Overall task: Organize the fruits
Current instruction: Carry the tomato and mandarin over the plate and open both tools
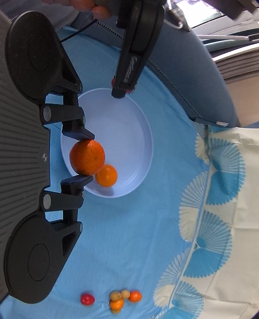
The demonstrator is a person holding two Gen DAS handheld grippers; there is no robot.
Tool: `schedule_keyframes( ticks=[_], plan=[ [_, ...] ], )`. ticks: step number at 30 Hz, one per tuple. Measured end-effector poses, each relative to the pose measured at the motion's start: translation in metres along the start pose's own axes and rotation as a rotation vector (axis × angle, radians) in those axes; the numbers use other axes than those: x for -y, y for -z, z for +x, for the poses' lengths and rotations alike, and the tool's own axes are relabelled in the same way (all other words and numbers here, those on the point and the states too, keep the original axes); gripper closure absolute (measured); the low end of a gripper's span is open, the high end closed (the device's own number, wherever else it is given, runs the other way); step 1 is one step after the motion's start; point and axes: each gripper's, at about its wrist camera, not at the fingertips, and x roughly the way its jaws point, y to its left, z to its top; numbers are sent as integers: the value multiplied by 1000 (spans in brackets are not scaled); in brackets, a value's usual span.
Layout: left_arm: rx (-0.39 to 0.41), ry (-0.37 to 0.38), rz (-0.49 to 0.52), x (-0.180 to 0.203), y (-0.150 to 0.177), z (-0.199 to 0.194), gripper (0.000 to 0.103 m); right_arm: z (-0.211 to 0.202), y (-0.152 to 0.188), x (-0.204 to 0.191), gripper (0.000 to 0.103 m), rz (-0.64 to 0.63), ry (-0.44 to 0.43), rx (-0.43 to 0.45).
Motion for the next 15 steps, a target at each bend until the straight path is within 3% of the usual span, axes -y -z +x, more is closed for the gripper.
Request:
schedule_keyframes(
  ticks=[4, 6, 7, 8, 9, 10, 11, 15],
  plan=[
    [-9, -11, 33, 1, -6, 17, 71, 20, -5, -5, 64, -18, -9, -27],
    [6, 4, 56, 0, -10, 14, 49, 24, -10, -8, 63, -25, -21, -30],
    [25, 16, 52, -2, -12, 9, 22, 22, -13, -8, 63, -25, -27, -23],
    [55, 25, 39, -7, -13, 2, 4, 18, -16, -9, 52, -23, -26, -4],
    [94, 30, 20, -12, -12, -8, 1, 12, -18, -9, 43, -24, -22, 19],
    [122, 31, 7, -16, -10, -18, 1, 5, -18, -9, 27, -27, -16, 40],
    [130, 28, 5, -18, -8, -27, 1, -4, -18, -9, 21, -30, -10, 53],
    [117, -7, -13, -27, 18, -58, 1, -43, -5, -3, 15, 8, -7, 45]
  ],
)
